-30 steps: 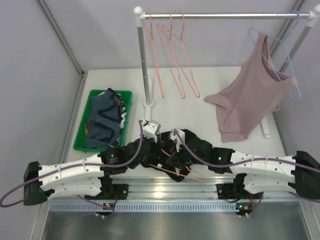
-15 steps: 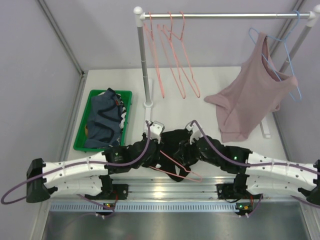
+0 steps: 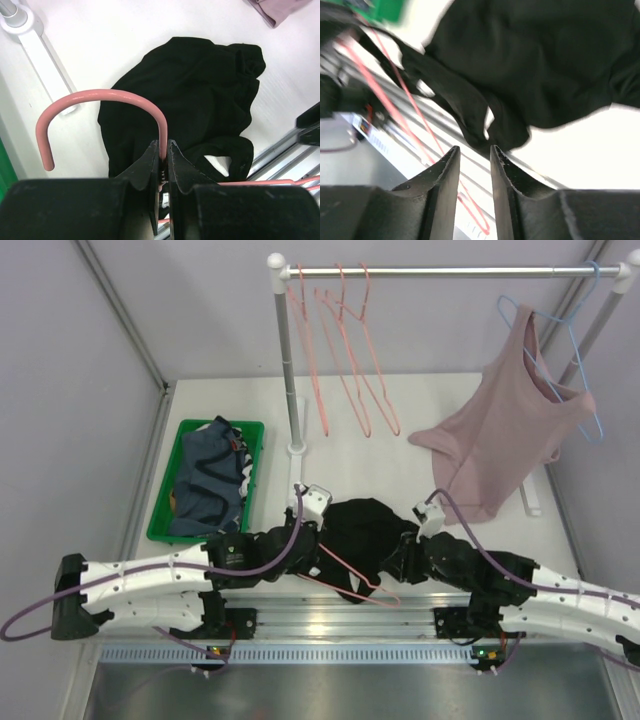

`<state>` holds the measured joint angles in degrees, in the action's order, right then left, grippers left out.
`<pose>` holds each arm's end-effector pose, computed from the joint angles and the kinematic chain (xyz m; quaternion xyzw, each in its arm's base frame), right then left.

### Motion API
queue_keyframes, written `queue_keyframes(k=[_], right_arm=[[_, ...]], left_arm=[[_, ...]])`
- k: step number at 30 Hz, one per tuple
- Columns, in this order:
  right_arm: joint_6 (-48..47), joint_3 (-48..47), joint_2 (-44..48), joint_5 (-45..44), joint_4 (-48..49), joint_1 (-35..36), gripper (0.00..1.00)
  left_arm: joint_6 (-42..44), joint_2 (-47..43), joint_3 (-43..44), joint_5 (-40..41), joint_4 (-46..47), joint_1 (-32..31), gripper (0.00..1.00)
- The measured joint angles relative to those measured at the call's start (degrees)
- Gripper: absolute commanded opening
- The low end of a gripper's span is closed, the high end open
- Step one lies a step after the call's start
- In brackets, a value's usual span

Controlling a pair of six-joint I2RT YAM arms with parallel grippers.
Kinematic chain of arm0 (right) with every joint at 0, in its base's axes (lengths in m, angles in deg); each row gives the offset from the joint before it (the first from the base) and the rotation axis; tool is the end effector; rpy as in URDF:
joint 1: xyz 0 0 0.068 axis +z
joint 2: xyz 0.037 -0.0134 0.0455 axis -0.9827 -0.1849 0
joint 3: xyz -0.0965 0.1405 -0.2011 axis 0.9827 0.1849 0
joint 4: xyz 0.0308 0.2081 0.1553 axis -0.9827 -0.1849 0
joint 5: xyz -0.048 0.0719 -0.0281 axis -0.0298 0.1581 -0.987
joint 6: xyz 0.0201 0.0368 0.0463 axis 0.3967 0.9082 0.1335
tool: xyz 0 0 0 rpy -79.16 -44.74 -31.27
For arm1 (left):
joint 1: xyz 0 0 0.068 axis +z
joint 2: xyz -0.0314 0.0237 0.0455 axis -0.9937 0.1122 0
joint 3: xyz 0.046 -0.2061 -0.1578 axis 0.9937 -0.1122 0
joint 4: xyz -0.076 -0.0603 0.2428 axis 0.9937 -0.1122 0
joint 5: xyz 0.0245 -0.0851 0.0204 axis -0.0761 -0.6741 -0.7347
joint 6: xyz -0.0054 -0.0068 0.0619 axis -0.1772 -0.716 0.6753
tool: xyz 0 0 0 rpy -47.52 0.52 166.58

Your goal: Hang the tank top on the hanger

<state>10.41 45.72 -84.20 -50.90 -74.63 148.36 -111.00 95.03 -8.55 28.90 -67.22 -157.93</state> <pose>0.0668 0.1352 0.2347 -0.0758 0.8720 0.3350 0.3488 0.0869 -0.2112 0.2732 0.2219 0.8237 -0.1777 0.4905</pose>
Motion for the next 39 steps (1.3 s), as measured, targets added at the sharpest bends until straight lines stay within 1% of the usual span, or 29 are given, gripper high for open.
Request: queue_keyframes(k=[3, 7, 11, 12, 17, 27, 30, 32, 35, 36, 38, 39], right_arm=[[1.95, 4.22, -1.64, 3.23, 1.79, 0.00, 0.28], [3.37, 7.50, -7.17, 6.78, 6.78, 0.00, 0.27], [3.89, 8.20, -13.99, 9.53, 12.46, -0.13, 0.31], [3.93, 8.20, -15.52, 10.27, 13.88, -0.24, 0.33], [3.87, 8.17, -19.69, 12.17, 18.88, -0.83, 0.38], [3.91, 8.09, -25.68, 12.31, 20.87, -0.90, 0.47], [3.91, 8.00, -26.69, 11.50, 20.57, -0.90, 0.47], [3.93, 7.56, -27.47, 10.56, 20.17, -0.90, 0.46], [3.93, 6.67, -29.20, 9.53, 20.06, -0.90, 0.40], [3.93, 6.60, -29.75, 9.27, 20.17, -0.90, 0.29], [4.02, 6.60, -30.53, 9.03, 19.96, -0.92, 0.20], [4.17, 6.62, -30.69, 8.85, 19.82, -0.92, 0.14]], left_arm=[[0.50, -0.63, 0.00, -0.24, -0.07, -0.55, 0.00], [1.79, -1.40, 0.00, -1.27, -0.28, -1.46, 0.00], [2.97, -1.81, 0.00, -2.80, -0.44, -2.32, 0.00], [3.17, -1.81, 0.00, -3.13, -0.46, -2.54, 0.00], [4.31, -1.81, 0.00, -4.22, -0.48, -3.54, 0.00], [4.55, -1.81, 0.00, -4.55, -0.68, -4.66, 0.00], [4.55, -1.81, 0.00, -4.52, -0.90, -4.81, 0.00], [4.55, -1.81, 0.00, -4.52, -0.92, -4.90, 0.00], [4.55, -1.81, 0.00, -4.46, -1.01, -4.96, 0.00], [4.55, -1.81, 0.00, -4.35, -1.05, -4.98, 0.00], [4.52, -1.81, 0.00, -4.02, -1.20, -5.05, 0.00], [4.52, -1.81, 0.00, -3.74, -1.33, -5.09, 0.00]])
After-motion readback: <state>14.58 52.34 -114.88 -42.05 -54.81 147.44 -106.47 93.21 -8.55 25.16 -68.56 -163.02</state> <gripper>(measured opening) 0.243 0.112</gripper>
